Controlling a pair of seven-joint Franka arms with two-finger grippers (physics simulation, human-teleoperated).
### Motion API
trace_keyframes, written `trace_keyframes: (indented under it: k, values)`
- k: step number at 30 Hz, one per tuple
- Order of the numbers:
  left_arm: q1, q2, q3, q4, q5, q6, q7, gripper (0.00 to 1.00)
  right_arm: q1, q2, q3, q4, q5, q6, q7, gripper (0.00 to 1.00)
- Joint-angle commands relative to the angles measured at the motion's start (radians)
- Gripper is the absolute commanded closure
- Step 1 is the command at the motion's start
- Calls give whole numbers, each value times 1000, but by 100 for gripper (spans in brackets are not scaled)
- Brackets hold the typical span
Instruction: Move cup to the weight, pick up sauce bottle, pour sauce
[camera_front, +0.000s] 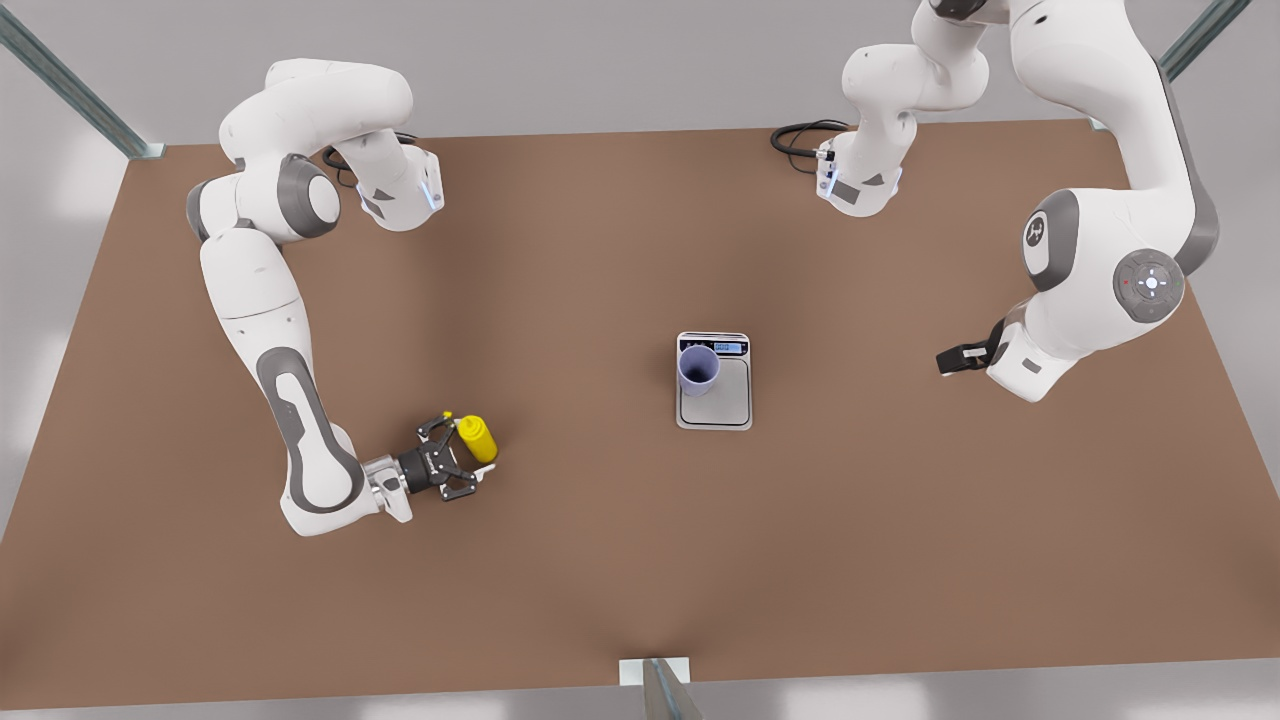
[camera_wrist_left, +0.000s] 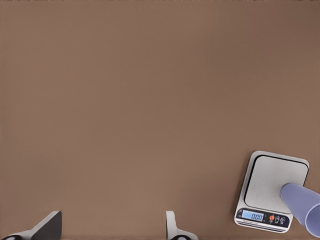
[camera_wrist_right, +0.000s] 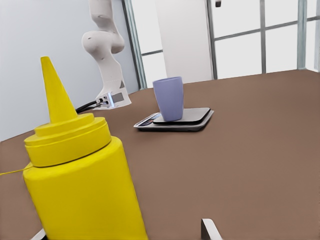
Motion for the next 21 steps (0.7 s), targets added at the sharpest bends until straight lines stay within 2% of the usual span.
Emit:
trace_keyframes:
  k: [1,21]
  values:
    - [-1,0,0,0,0,-1,0,0,0,0,0,0,0,0,0,0]
    - [-2,-2,0,0,0,-1,0,0,-11,0,-17,-2,-18,0,-2,0]
